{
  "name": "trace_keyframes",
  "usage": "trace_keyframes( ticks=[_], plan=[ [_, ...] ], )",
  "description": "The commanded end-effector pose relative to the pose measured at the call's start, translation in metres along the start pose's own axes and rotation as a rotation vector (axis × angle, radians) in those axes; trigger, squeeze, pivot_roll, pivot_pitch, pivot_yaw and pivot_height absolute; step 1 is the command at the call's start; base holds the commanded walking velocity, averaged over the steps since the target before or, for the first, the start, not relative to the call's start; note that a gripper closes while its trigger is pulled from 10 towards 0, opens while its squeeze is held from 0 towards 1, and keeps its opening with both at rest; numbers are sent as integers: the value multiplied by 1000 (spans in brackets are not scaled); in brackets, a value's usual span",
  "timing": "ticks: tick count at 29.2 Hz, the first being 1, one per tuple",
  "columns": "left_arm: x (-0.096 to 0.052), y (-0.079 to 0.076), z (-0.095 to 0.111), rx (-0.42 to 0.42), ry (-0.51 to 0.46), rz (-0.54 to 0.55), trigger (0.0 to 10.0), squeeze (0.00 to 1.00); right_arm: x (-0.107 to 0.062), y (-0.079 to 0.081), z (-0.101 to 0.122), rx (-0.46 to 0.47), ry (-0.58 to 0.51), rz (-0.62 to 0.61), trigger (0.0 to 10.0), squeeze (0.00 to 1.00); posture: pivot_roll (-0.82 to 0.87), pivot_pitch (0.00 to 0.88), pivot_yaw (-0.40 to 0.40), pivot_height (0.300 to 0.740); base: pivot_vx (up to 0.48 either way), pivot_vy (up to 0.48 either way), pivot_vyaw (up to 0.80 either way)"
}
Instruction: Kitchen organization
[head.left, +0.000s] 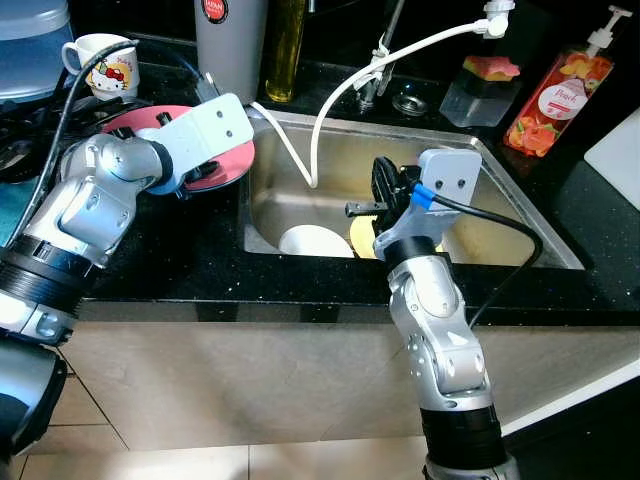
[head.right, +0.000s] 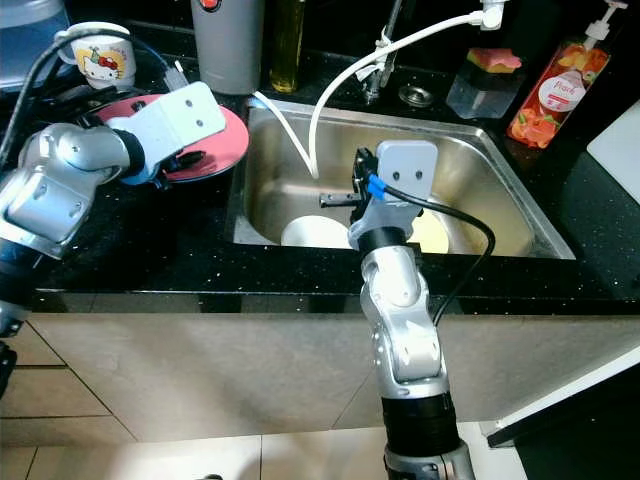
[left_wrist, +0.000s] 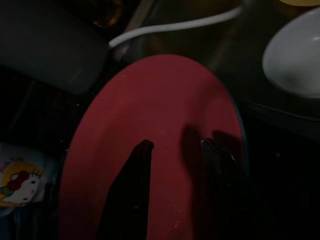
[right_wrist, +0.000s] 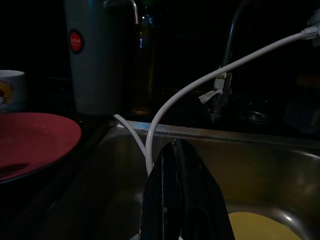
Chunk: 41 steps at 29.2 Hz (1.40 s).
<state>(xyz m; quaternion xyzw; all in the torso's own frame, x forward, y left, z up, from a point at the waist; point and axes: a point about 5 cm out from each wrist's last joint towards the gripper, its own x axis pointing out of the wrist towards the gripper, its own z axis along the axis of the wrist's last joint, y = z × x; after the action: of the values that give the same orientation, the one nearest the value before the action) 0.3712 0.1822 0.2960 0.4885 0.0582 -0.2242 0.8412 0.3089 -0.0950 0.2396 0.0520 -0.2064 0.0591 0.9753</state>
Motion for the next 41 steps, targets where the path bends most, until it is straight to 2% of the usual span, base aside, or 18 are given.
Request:
trace_keyframes(
  ticks=[1,13,21,29,41],
  plan=[
    [-3,0,-5,27,36,-48,10000,0,-3,-5,0,-5,1,-13,10000,0,231,39,-149,740,0,0,0],
    [-2,5,2,153,26,-102,10000,0,1,-5,3,-4,-13,-20,10000,0,231,33,-146,740,0,0,0],
    [-3,3,4,116,-2,-115,10000,0,-1,-5,2,-4,-9,-18,10000,0,221,30,-147,740,0,0,0],
    [-6,1,10,59,-77,-162,10000,0,0,-5,2,-7,-6,-17,10000,0,212,41,-152,740,0,0,0],
    [-2,-9,-8,81,-7,-197,10000,0,-1,-5,2,-6,-3,-21,10000,0,206,50,-149,740,0,0,0]
  ],
)
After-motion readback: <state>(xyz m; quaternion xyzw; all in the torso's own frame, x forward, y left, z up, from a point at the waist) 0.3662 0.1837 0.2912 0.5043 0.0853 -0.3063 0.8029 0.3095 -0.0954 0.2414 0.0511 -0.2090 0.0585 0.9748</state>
